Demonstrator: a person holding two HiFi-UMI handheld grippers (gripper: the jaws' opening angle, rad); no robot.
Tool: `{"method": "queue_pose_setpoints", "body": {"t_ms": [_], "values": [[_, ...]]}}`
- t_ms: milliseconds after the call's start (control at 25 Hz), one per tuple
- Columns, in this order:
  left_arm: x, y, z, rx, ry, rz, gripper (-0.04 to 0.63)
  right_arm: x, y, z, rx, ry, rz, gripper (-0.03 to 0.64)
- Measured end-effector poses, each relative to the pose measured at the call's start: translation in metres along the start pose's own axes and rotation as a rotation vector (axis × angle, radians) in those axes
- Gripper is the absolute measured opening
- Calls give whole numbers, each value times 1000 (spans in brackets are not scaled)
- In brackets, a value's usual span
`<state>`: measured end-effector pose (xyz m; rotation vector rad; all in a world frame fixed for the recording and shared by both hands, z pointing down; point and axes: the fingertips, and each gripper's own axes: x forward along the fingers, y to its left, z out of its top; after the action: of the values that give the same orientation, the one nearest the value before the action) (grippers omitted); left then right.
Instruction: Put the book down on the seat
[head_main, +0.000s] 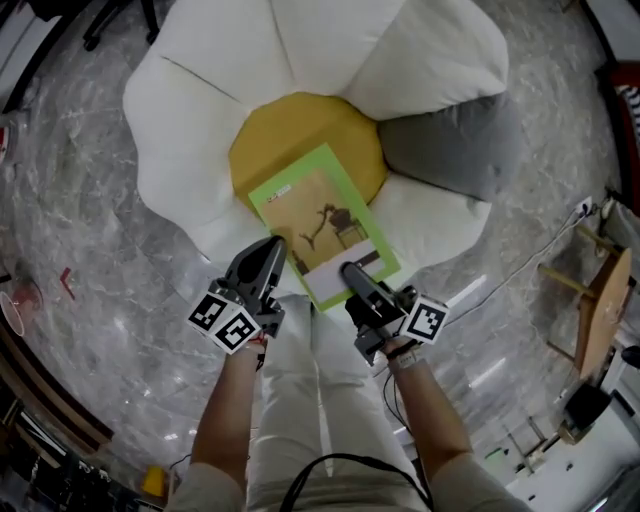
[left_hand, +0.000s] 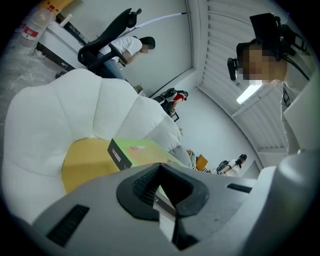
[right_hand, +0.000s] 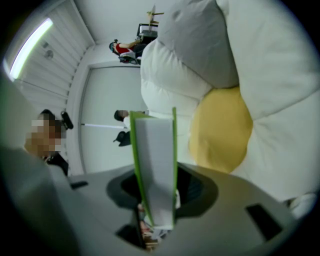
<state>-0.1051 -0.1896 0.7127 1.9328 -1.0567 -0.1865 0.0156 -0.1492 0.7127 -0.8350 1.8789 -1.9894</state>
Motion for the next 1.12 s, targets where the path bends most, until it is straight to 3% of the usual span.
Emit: {"method": "queue_pose_setpoints", "body": {"t_ms": [200,360,600,1120], "values": [[26,41,-5,-6,17,3,23,31,-39,16,19,4,-6,153],[18,24,-10,-5,25,-10,23,23,-29,9,3,13,-8,153],[46,52,-11,-17,57,-16,23,52,-56,30,-1,25,-22,153],[18,31,-13,-42,2,-23,23,56,-59,37,-52,2,-48,153]]}}
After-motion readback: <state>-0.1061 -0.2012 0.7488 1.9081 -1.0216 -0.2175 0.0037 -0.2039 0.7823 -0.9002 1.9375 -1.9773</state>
